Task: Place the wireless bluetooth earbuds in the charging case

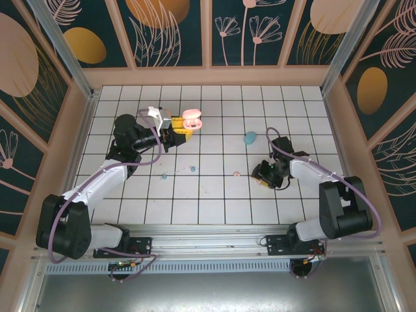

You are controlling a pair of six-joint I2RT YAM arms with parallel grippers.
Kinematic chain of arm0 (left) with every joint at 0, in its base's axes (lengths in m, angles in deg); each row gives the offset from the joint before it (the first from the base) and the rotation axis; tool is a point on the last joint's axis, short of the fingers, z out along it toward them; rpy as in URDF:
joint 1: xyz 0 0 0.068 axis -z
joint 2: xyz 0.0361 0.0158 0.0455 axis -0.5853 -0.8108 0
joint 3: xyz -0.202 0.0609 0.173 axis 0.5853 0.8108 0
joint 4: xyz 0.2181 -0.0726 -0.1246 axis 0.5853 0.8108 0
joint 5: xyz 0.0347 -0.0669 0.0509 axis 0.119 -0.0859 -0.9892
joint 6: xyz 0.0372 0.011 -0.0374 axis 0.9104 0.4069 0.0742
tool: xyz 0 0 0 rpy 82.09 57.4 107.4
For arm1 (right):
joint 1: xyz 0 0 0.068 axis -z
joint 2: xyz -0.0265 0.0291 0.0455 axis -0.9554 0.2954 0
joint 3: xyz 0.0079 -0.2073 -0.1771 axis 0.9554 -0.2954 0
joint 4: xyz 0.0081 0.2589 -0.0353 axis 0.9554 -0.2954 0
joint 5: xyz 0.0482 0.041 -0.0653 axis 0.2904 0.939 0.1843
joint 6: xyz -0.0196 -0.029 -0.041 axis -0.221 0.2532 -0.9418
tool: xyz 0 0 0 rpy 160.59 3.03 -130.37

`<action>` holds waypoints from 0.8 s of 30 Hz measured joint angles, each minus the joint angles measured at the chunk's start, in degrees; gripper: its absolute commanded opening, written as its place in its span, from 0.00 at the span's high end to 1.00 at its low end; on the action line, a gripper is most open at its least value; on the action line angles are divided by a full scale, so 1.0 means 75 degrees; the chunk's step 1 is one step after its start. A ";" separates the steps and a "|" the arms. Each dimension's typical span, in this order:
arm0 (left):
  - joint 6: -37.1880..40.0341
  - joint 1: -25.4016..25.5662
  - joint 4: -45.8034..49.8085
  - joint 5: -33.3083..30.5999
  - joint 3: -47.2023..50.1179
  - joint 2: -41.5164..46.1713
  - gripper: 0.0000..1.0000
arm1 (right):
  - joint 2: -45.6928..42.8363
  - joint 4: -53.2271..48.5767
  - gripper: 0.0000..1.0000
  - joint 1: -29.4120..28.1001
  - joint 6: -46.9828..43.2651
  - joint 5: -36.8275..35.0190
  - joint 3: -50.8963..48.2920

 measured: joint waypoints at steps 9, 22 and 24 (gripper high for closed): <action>0.0000 0.0000 0.0000 0.0000 0.0041 0.0020 0.86 | -0.0017 -0.0265 0.70 0.0163 -0.0621 -0.0490 0.0271; 0.0000 0.0000 0.0000 -0.0032 0.0041 0.0023 0.86 | 0.0545 -0.0580 0.69 -0.0283 -0.1816 -0.0868 0.0469; 0.0000 0.0000 0.0000 -0.0035 0.0041 0.0023 0.86 | 0.0595 -0.0574 0.69 -0.0283 -0.1856 -0.0877 0.0469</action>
